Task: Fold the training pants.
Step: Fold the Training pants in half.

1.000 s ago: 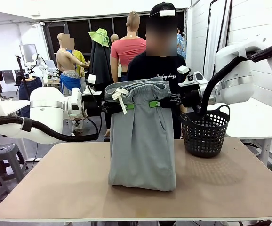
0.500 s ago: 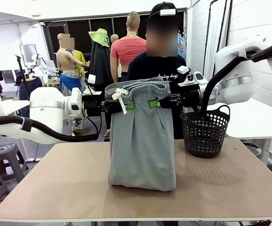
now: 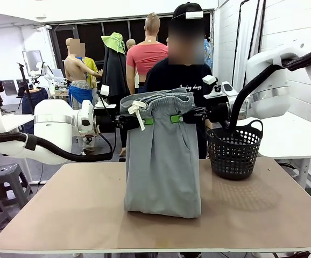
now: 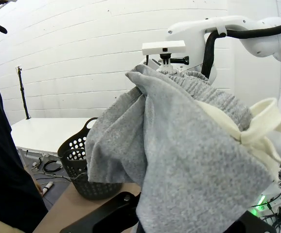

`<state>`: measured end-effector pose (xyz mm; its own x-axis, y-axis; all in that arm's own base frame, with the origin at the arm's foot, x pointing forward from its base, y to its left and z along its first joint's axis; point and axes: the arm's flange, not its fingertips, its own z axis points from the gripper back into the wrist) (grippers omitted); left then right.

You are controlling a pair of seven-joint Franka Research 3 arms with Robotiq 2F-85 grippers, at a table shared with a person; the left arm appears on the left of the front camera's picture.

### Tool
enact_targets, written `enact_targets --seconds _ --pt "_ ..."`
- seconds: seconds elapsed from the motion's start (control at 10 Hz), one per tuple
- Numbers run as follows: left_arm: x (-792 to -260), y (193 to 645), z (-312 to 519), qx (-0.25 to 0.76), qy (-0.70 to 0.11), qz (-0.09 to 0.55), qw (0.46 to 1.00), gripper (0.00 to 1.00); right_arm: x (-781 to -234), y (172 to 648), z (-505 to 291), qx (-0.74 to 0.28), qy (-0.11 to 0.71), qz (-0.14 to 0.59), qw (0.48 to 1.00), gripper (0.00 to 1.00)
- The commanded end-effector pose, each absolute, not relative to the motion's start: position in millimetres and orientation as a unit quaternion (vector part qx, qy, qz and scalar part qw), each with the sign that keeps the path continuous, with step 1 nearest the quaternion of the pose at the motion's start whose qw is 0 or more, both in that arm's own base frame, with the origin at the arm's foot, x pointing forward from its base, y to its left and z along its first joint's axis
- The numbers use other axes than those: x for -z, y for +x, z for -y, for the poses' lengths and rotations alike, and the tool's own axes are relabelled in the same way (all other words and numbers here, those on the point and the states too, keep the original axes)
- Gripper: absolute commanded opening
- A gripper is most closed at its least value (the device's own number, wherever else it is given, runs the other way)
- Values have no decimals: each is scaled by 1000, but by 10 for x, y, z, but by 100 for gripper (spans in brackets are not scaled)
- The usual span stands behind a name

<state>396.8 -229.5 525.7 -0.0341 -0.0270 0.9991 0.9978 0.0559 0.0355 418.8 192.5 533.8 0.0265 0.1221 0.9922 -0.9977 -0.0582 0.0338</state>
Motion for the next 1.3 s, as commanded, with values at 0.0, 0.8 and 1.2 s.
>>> enact_targets --seconds 0.0,0.8,1.2 --pt "-5257 3968 2295 501 -470 516 512 0 -5390 4269 -1973 -544 487 446 518 0" --pt "-5943 4608 2031 482 -422 547 539 0 -5982 4932 -2238 -575 448 450 516 0" --pt "-5861 4563 2015 486 -417 552 533 0 -5976 4884 -2209 -574 450 463 503 0"
